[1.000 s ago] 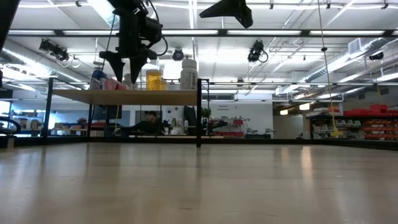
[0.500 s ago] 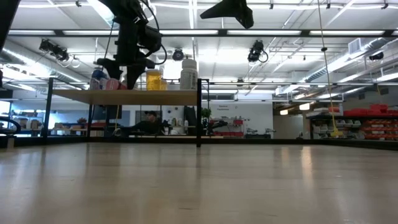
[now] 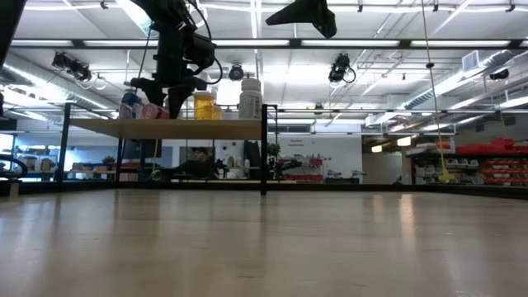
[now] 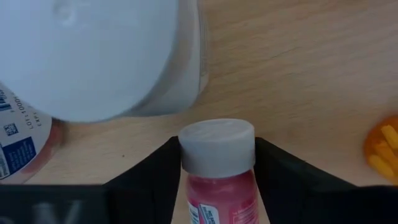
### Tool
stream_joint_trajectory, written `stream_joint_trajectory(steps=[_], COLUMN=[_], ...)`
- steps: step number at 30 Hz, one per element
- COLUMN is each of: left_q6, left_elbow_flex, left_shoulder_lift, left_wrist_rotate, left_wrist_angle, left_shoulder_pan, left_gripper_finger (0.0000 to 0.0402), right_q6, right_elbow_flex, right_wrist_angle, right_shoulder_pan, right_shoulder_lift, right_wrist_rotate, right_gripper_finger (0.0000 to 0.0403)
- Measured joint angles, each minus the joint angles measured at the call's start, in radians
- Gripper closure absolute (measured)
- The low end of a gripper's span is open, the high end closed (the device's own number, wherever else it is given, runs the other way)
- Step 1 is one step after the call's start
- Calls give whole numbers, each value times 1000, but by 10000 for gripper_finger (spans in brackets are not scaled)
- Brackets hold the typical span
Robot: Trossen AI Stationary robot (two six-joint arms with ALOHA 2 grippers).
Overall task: Pick and place medicine bottles onto shelf by color
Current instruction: Put the pink pill bottle on the shelf
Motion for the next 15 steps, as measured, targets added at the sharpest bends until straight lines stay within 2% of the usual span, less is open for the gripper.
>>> stream_joint_trajectory(steps=[9,15], left_q6=[-3,-43], left_elbow_flex=[26,61], left_shoulder_lift=[-30,-119], left_wrist_rotate=[11,-14], left_wrist_angle=[-32,-22], left_shoulder_pan=[-43,-83], left_gripper_finger=[210,218], right_q6=[-3,-8], right_elbow_flex=[0,0], right_wrist_angle=[0,0], right_shoulder_pan=[0,0], right_shoulder_lift=[0,0], right_wrist_rotate=[0,0], right_gripper_finger=[160,160])
